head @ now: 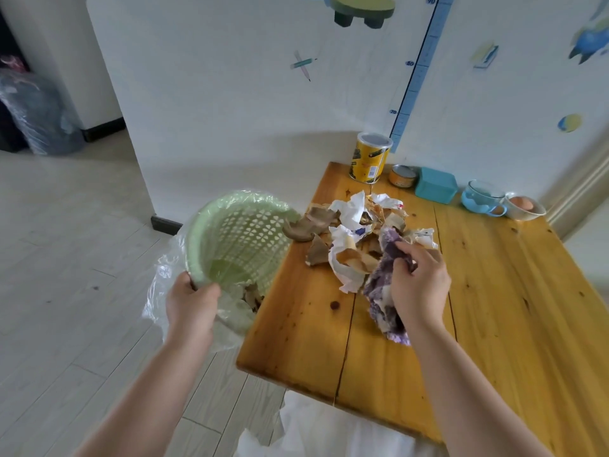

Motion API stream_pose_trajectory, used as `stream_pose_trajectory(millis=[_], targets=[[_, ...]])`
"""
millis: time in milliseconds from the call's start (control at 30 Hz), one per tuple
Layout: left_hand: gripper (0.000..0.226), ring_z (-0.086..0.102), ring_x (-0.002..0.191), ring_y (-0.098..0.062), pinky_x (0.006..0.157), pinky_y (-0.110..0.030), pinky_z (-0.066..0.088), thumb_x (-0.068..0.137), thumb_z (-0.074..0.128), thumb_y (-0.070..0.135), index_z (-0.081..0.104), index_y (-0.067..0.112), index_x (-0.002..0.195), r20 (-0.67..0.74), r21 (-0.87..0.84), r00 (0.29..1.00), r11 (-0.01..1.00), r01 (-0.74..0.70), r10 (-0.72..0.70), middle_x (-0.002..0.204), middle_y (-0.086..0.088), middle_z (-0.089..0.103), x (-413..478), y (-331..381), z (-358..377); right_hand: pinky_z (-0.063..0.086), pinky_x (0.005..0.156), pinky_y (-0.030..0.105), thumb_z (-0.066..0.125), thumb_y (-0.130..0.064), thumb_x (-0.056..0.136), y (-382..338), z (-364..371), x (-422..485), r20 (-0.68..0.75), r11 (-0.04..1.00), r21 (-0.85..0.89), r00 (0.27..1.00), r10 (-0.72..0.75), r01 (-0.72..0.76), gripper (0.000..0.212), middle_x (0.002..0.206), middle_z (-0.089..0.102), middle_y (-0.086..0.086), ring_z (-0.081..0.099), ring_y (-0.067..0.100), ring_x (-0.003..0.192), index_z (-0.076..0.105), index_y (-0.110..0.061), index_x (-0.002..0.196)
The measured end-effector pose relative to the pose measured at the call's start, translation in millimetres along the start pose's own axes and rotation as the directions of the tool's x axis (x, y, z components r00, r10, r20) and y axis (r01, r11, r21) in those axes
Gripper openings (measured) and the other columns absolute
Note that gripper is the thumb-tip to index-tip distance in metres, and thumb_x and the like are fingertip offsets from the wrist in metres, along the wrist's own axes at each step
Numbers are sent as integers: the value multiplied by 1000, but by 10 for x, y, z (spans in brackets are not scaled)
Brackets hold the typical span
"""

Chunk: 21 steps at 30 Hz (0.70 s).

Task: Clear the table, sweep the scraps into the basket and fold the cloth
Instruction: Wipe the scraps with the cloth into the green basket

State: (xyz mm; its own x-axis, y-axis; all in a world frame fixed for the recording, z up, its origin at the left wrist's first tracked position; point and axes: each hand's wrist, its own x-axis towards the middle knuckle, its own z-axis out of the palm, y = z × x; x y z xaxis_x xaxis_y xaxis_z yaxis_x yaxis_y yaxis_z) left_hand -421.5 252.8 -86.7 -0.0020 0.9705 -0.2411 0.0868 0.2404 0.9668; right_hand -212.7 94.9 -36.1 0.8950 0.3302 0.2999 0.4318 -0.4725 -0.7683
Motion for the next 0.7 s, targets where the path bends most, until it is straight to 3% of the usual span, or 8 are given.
stream_pose_trajectory(millis=[167, 267, 433, 567, 700], targets=[[25, 31, 52, -18, 49, -27, 24, 71, 48, -7, 37, 14, 64, 45, -28, 999, 1000, 11, -10, 63, -4, 38, 49, 12, 58, 39, 68, 25, 47, -3, 89, 176, 104, -33, 108, 990, -125, 991, 73, -59, 37, 118, 53, 11, 47, 17, 86, 61, -14, 121], [23, 34, 53, -19, 50, -27, 27, 71, 49, -7, 38, 13, 66, 51, -3, 999, 1000, 5, -5, 64, -5, 40, 85, 26, 69, 37, 74, 24, 45, -2, 87, 122, 183, 3, 159, 987, -153, 985, 67, -43, 39, 125, 53, 12, 53, 23, 97, 62, -14, 120], [18, 40, 60, -21, 54, -30, 31, 71, 50, -5, 42, 11, 70, 59, 36, 998, 999, -2, 0, 67, -7, 43, 128, 27, 103, 43, 69, 27, 44, -3, 87, -11, 371, -46, 259, 976, -210, 966, 0, 57, 39, 126, 53, 10, 57, 28, 102, 63, -15, 119], [19, 41, 62, -22, 54, -30, 31, 71, 49, -7, 42, 10, 70, 55, 35, 998, 999, -12, 10, 67, -6, 43, 130, 55, 135, 50, 82, 38, 43, -3, 87, -128, 494, -90, 299, 961, -255, 954, -23, 103, 40, 126, 52, 8, 54, 30, 107, 63, -17, 119], [19, 38, 58, -21, 51, -26, 29, 72, 48, -9, 42, 9, 71, 53, 23, 998, 1000, -17, 16, 65, -4, 41, 153, 78, 181, 51, 75, 34, 43, 0, 85, -177, 539, -68, 331, 970, -222, 943, -25, 104, 42, 125, 53, 9, 56, 29, 103, 64, -17, 117]])
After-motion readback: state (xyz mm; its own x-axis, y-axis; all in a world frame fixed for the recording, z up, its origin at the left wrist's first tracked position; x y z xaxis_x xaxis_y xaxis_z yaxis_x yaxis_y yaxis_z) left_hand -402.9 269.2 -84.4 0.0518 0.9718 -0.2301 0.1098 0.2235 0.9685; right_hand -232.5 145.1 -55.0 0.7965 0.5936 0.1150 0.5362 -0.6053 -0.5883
